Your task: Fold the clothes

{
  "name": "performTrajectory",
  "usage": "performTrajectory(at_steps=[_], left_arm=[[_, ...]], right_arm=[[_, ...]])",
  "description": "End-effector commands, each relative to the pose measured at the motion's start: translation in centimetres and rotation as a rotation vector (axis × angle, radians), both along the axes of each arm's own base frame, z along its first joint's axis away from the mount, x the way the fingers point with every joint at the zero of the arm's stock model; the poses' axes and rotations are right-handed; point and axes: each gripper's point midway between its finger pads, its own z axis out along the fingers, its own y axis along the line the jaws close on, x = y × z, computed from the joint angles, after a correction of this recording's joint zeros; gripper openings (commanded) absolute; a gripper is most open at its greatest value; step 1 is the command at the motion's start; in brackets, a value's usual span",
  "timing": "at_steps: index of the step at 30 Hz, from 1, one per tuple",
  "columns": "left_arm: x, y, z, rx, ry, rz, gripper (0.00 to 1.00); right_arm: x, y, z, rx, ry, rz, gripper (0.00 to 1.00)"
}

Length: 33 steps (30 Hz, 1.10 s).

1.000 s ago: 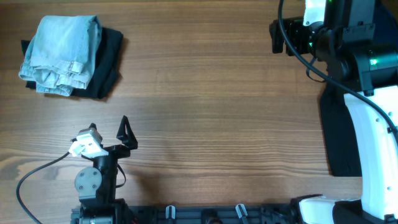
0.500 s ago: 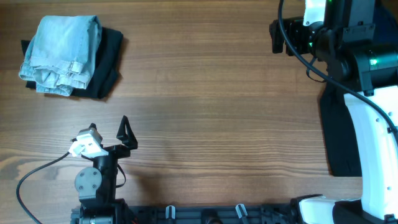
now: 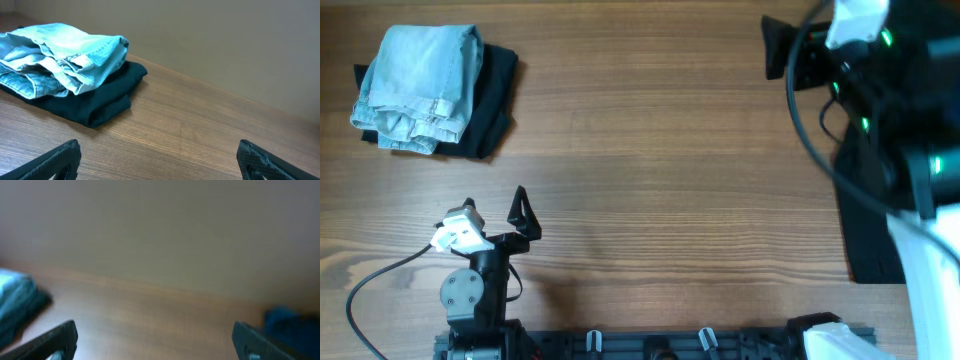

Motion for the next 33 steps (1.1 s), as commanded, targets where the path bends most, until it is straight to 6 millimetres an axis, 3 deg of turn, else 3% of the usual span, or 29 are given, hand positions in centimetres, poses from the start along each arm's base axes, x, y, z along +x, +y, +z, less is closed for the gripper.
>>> performTrajectory(at_steps=[1,4,9,14,20,26,33], left_arm=[[0.0,0.1,-0.1,0.001,-0.007,0.009,1.0],[0.0,0.1,-0.1,0.001,-0.007,0.009,1.0],[0.0,0.1,-0.1,0.001,-0.007,0.009,1.0],[0.0,0.1,-0.1,0.001,-0.007,0.009,1.0],[0.0,0.1,-0.1,0.001,-0.007,0.009,1.0],[0.0,0.1,-0.1,0.001,-0.007,0.009,1.0],[0.0,0.1,-0.1,0.001,-0.007,0.009,1.0]], right_arm=[[-1.9,-0.8,-1.0,-0.001,-0.094,0.0,1.0],[-3.2,-1.8,-3.3,0.009,-0.175,-0.025,1.0],[-6.4,-3.5,-11.3,0.005,-0.181,-0.064,1.0],[-9.6,-4.2,-18.0,0.014,-0.256,-0.08,1.0],[-11.8,-4.4,-21.7,0.018,-0.297,-0.081,1.0],[-12.5,-4.7,-25.0,0.013,-0.267,-0.092,1.0],[-13.1,-4.7,-24.9,0.014,-0.276,-0.092,1.0]])
